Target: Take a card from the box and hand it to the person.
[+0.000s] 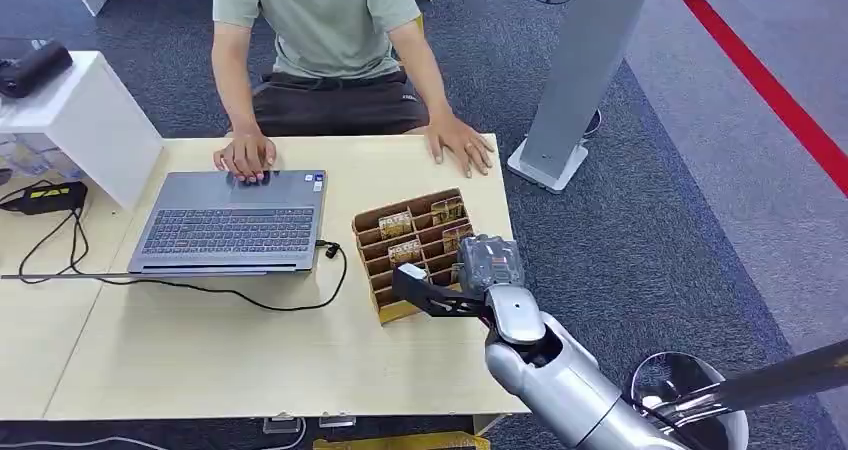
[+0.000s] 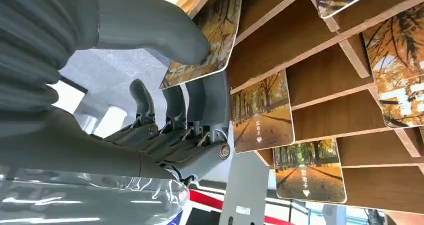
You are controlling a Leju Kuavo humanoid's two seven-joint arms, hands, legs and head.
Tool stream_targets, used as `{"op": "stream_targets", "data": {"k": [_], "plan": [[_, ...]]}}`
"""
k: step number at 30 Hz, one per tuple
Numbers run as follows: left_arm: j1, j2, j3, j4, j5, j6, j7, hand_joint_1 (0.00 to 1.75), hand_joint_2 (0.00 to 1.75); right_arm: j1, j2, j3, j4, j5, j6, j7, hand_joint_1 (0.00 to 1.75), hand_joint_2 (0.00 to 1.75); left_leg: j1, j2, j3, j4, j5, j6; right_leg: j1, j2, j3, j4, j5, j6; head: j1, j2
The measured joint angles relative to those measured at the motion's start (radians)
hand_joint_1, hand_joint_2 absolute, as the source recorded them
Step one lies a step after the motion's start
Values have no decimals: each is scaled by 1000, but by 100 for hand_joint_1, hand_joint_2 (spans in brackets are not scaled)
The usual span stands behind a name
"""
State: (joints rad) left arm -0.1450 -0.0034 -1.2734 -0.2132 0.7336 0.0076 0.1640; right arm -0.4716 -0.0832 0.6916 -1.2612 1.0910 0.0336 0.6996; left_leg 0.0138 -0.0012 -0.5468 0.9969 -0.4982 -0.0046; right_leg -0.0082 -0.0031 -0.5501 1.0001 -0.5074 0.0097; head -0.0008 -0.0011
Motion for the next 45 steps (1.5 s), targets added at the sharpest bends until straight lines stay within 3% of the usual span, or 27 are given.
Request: {"op": "stream_targets", "data": {"k": [1, 2, 5, 29, 45], "plan": [[0, 0, 0, 0, -2, 0, 2, 0, 0, 0, 0, 0, 0, 0, 1, 0, 141, 175, 0, 0, 0, 0, 0, 0, 0, 0, 0, 0, 0, 0, 0, 0], [0, 0, 0, 0, -2, 0, 2, 0, 0, 0, 0, 0, 0, 0, 1, 0, 155, 175, 0, 0, 0, 0, 0, 0, 0, 0, 0, 0, 0, 0, 0, 0], [0, 0, 1, 0, -3, 1, 3, 0, 0, 0, 0, 0, 0, 0, 1, 0, 169, 175, 0, 0, 0, 0, 0, 0, 0, 0, 0, 0, 0, 0, 0, 0], [2, 0, 15, 0, 1, 7, -15, 0, 0, -14, 2, 25, -23, -53, -22, -9, 168, 175, 0, 0, 0, 0, 0, 0, 0, 0, 0, 0, 0, 0, 0, 0], [-1, 0, 26, 0, -14, -6, -21, 0, 0, -167, 10, 90, -193, -61, -47, -52, 168, 175, 0, 0, 0, 0, 0, 0, 0, 0, 0, 0, 0, 0, 0, 0]]}}
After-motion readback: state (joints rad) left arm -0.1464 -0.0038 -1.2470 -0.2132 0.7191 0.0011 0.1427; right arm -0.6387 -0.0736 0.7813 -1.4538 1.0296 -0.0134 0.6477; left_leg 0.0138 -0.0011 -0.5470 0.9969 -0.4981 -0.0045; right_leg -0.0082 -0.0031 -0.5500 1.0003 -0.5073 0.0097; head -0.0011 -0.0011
